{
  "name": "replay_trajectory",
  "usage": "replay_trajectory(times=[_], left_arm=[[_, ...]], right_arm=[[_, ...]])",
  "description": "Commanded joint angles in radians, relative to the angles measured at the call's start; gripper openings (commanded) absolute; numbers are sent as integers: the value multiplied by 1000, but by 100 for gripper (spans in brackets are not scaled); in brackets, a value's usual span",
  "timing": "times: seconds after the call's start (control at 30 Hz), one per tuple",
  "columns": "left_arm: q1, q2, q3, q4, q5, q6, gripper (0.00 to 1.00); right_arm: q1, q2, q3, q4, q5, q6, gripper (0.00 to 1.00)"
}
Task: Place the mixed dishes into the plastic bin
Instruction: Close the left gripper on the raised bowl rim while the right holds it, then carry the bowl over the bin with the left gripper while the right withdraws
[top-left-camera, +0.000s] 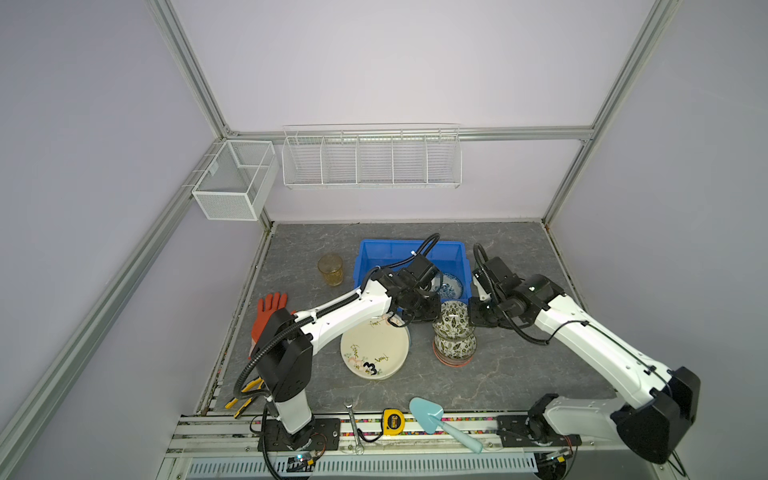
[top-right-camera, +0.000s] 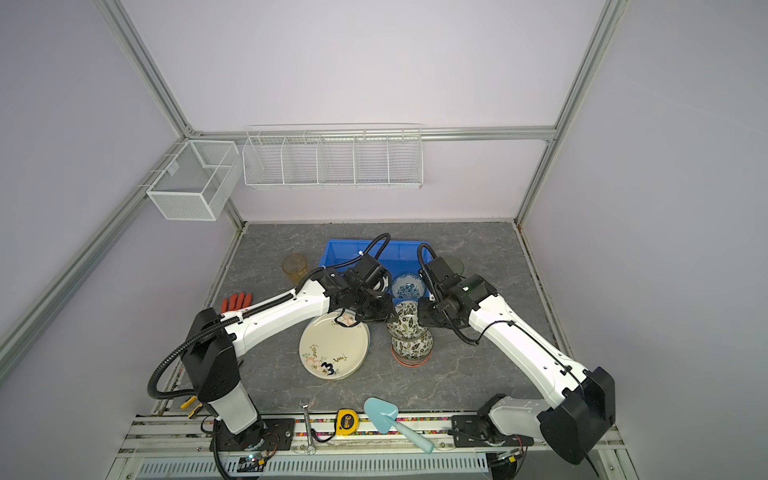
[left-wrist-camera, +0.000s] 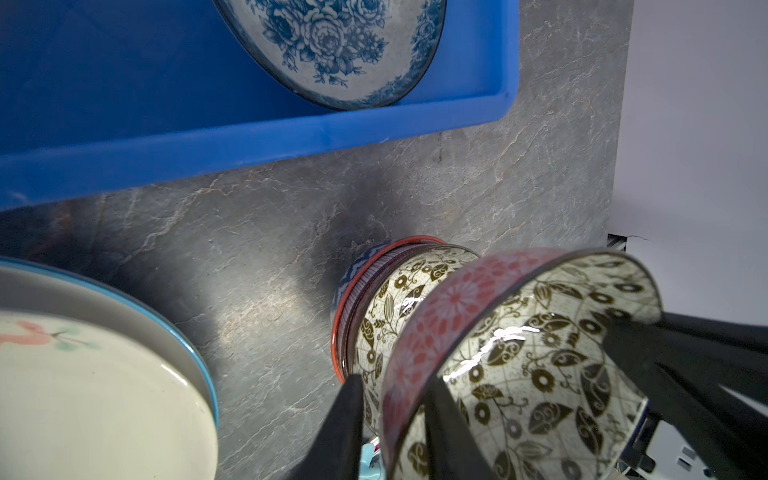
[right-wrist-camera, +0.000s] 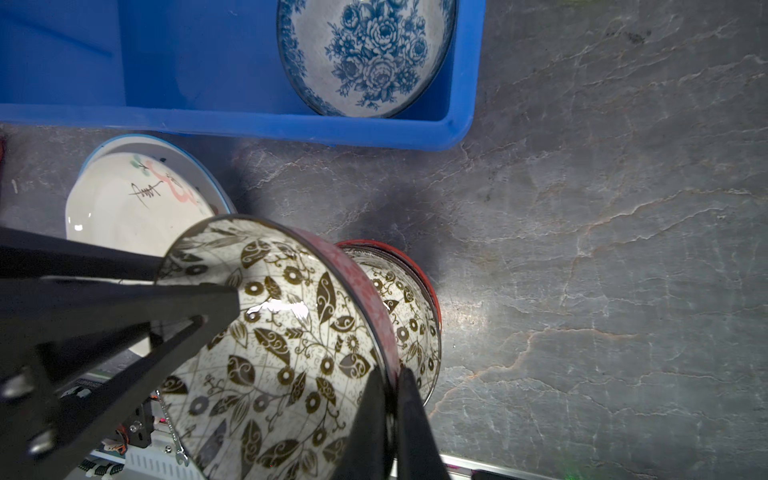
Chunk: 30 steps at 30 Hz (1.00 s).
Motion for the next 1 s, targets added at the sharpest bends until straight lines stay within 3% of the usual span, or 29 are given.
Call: replay_trajectory(times=[0.0,0.37,0.6,0.7,0.83,0.97], left_arm=[[-5,14,38,-20,4,7,21],[-5,14,54,-33,-5,13,0],[-5,11,79,-55,-24,20,0],[-4,11,99,-77,-38,33,0],[2,26,160,-132,-74,61,0],[25,52,241,-191,-108,93,0]], right_arm=[[-6,9,30,5,8,-18,7],[-7,14,36,9,7,-22,7],[-10,-9,46,0,15,-18,14],[-11,-25,47,-5,21,-15,21],[-18,-63,50,-24,35,-11,38],[-38,-120,62,-52,40,-10,61]])
